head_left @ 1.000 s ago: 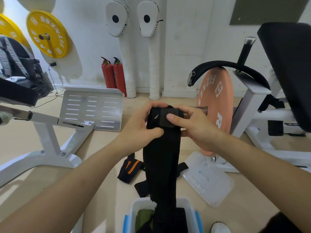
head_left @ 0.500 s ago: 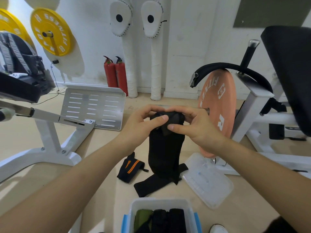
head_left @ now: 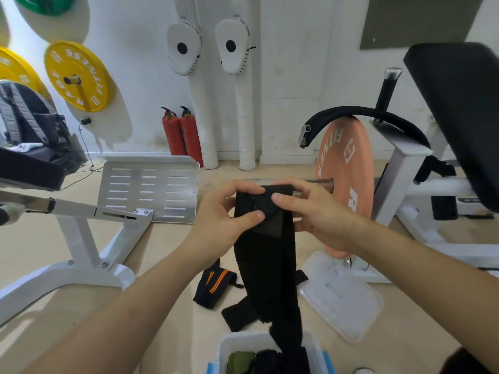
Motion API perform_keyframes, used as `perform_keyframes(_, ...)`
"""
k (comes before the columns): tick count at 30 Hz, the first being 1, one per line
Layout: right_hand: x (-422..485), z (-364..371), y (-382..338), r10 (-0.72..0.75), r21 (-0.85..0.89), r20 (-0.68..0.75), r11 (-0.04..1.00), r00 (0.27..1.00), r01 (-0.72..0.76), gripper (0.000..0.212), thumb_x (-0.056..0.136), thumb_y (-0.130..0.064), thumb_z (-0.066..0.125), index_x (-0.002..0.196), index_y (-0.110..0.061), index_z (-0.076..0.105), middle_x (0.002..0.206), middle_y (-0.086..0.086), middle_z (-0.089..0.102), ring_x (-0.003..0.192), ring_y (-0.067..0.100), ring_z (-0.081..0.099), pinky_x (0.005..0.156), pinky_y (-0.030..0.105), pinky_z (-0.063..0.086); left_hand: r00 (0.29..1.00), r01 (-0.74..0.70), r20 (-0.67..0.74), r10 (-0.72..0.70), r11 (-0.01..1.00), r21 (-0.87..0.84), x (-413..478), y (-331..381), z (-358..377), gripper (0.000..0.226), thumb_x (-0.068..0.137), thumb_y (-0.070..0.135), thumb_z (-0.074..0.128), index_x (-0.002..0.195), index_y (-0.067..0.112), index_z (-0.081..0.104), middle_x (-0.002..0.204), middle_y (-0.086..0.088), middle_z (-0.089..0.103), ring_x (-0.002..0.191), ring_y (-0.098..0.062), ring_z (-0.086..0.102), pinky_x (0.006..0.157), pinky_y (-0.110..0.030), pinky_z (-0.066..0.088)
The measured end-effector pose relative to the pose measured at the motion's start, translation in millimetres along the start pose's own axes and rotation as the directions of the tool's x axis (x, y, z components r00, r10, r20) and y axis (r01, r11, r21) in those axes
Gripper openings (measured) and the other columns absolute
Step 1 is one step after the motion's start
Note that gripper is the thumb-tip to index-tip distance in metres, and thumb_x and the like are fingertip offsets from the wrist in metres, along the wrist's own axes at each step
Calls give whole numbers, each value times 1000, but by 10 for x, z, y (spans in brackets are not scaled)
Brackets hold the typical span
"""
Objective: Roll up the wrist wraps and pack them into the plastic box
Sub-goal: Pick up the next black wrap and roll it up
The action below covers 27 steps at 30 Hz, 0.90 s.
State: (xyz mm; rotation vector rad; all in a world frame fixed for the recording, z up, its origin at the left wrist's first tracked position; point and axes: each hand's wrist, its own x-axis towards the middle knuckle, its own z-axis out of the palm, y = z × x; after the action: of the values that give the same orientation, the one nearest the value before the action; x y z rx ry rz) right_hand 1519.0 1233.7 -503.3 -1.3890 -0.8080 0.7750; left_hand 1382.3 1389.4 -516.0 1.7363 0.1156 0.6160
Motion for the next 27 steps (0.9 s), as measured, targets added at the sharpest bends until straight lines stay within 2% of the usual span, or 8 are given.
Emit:
perform_keyframes(2, -2, -10, 12, -34, 11, -9, 999, 999, 34, 28, 94, -16, 67, 122, -17, 67, 117, 19, 71, 109, 33, 71, 84, 43, 60, 1000, 28, 13, -28, 1000, -9, -4, 26, 3, 43, 79, 3, 75, 114, 27, 70, 117, -2, 69, 108, -18, 67, 83, -34, 60)
perform_keyframes(5, -5, -7, 16, -90, -24, -17, 996, 996, 90, 31, 93, -9, 69, 123, -15, 66, 114, 19, 72, 106, 33, 72, 88, 48, 60, 979, 201, 38, -199, 978, -62, 9, 54, -6, 53, 77, 24, 68, 129, 31, 61, 121, 1, 68, 106, -16, 71, 80, -33, 60)
perform_keyframes(8, -14, -18, 50, -180, -110, -29, 978, 983, 175, 34, 90, -5, 72, 121, -17, 68, 112, 15, 73, 106, 29, 71, 94, 49, 58, 933, 354, 75, -351, 935, -23, 10, 69, -2, 40, 91, 45, 69, 128, 32, 62, 114, 5, 74, 102, -17, 75, 84, -42, 62)
perform_keyframes(10, -12, -36, 81, -258, -202, -30, 948, 966, 247, 35, 88, -5, 76, 119, -21, 71, 111, 9, 74, 109, 28, 69, 97, 48, 57, 920, 388, 71, -386, 921, -25, 11, 62, 12, 39, 93, 49, 65, 126, 29, 62, 112, 3, 75, 98, -18, 76, 81, -40, 63)
perform_keyframes(14, 9, -39, 115, -361, -264, -36, 903, 932, 339, 42, 81, 3, 79, 110, -27, 77, 110, 2, 75, 113, 26, 67, 95, 51, 57, 938, 347, 46, -343, 930, -121, 24, 45, 43, 36, 95, 40, 66, 125, 20, 64, 112, -5, 72, 100, -18, 75, 75, -28, 59)
perform_keyframes(17, 8, -42, 106, -367, -269, -28, 899, 930, 346, 44, 79, 6, 80, 109, -26, 77, 110, 2, 75, 114, 23, 66, 93, 50, 59, 954, 298, 17, -299, 942, -154, 24, 27, 46, 30, 96, 31, 68, 122, 17, 66, 111, -7, 71, 104, -21, 73, 76, -26, 58)
perform_keyframes(22, -16, -55, 30, -175, -179, 18, 968, 984, 175, 52, 85, -29, 78, 133, -35, 61, 130, 0, 66, 118, 21, 66, 97, 45, 57, 975, 215, -21, -220, 967, -140, 40, 56, 15, 39, 84, 34, 75, 121, 24, 67, 121, -9, 67, 109, -23, 70, 83, -32, 59)
perform_keyframes(27, -27, 55, -18, -51, -36, -12, 998, 999, 51, 36, 96, -38, 56, 129, -27, 64, 130, 8, 63, 119, 26, 65, 97, 56, 55, 996, 91, 13, -90, 992, -93, -13, 55, 46, 33, 93, 10, 71, 121, 26, 63, 120, -7, 63, 100, -9, 67, 81, -20, 56)
